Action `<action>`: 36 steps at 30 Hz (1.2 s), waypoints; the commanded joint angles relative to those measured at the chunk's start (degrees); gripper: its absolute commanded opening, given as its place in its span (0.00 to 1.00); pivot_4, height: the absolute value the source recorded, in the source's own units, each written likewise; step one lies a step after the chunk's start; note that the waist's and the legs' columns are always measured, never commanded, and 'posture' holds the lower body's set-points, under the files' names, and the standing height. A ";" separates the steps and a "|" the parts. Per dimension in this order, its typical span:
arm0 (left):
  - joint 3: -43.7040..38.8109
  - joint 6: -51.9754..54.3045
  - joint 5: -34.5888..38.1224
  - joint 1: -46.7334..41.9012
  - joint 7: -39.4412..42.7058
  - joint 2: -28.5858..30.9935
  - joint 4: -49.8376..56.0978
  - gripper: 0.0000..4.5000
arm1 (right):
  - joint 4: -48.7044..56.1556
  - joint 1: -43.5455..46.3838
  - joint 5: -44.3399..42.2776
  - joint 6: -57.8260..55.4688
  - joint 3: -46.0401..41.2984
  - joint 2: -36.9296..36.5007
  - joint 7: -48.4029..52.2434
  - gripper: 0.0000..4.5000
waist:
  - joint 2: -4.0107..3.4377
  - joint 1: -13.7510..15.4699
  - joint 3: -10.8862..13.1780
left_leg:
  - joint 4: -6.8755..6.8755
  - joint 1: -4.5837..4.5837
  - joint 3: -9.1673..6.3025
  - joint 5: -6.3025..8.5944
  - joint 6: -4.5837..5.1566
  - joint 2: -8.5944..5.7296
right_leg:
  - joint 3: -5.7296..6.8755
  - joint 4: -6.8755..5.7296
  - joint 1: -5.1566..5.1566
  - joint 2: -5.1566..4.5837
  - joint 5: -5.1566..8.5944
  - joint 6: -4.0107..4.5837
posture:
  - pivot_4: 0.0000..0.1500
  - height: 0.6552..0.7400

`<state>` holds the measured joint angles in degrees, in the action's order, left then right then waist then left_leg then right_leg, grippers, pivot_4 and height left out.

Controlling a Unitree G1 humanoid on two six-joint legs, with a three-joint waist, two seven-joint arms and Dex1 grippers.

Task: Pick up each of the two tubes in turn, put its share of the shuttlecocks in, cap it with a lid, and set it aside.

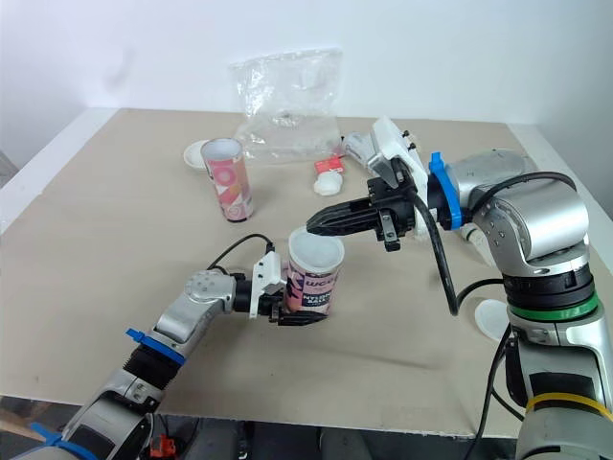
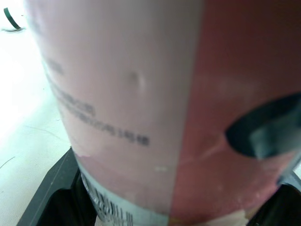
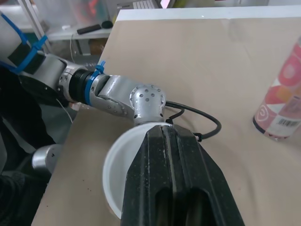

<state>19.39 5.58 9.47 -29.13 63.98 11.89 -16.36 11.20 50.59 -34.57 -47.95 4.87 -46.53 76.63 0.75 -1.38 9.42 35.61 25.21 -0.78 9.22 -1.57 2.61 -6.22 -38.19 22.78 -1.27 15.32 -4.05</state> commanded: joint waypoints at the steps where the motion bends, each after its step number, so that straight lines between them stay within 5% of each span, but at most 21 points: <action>1: 2.93 2.92 -1.99 2.29 0.62 0.71 -2.67 0.74 | 2.27 -0.26 0.59 1.69 0.86 -0.50 -0.29 0.01 | 0.00 0.00 0.00 | 0.00 0.00 0.00 0.00 0.00 0.00 | 0.00 0.00 0.00 0.00 0.00 0.01 | 1.00 1.00; 21: 2.56 3.79 -2.01 3.10 -0.51 1.34 -1.75 0.74 | 0.44 -1.21 10.13 8.56 11.71 -1.30 3.44 0.01 | 0.09 -0.01 -0.19 | -0.02 -0.11 0.02 0.00 0.00 0.06 | 0.01 0.01 -0.04 0.04 0.12 -0.13 | 1.00 1.00; 36: 2.62 1.72 -2.60 2.99 -0.93 1.13 -2.12 0.74 | -2.63 1.91 10.80 -0.91 14.50 -1.14 3.17 0.01 | 0.33 -0.08 -0.75 | -0.05 -0.16 0.04 0.01 -0.01 0.11 | 0.01 0.01 -0.03 0.06 0.26 0.16 | 1.00 1.00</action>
<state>19.46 6.06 9.24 -28.18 62.68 12.03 -15.93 9.81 52.69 -25.74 -47.30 16.78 -47.13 79.86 1.08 -1.46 8.68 35.56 25.05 -0.75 9.23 -1.59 2.72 -6.21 -38.18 22.75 -1.21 15.58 -3.88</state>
